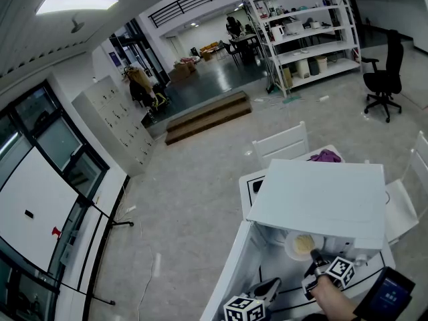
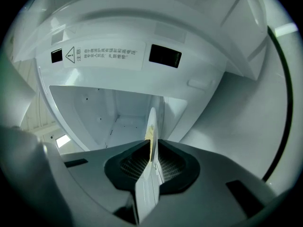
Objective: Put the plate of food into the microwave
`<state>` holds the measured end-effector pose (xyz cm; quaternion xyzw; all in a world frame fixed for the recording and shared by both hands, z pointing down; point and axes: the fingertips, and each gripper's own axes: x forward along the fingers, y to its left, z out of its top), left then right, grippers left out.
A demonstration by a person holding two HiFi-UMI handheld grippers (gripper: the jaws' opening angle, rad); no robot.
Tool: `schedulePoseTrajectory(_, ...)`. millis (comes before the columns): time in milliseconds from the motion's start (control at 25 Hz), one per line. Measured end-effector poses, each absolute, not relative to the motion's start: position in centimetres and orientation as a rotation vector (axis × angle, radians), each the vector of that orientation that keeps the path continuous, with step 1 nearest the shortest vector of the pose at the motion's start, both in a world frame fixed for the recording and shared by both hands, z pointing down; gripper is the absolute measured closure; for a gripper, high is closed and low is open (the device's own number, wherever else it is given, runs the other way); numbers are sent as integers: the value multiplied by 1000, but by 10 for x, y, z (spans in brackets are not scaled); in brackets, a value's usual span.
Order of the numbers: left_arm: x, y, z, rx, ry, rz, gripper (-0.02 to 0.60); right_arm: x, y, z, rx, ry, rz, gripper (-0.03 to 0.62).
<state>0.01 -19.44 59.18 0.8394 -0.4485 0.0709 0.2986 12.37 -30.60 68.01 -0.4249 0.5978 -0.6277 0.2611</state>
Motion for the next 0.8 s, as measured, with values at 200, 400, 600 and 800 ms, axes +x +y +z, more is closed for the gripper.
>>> schedulePoseTrajectory(200, -1, -196, 596, 2231, -1191, 193, 575, 121, -305, 684, -1141, 1628, -1703, 540)
schedulePoseTrajectory(400, 1, -198, 597, 2227, -1194, 193, 575, 123, -302, 682, -1139, 1649, -1703, 530)
schedulePoseTrajectory(600, 4, -203, 602, 2229, -1195, 199, 575, 128, -298, 681, -1149, 1687, -1689, 530)
schedulePoseTrajectory(800, 17, -211, 606, 2233, -1187, 205, 575, 138, -294, 680, -1166, 1734, -1673, 530)
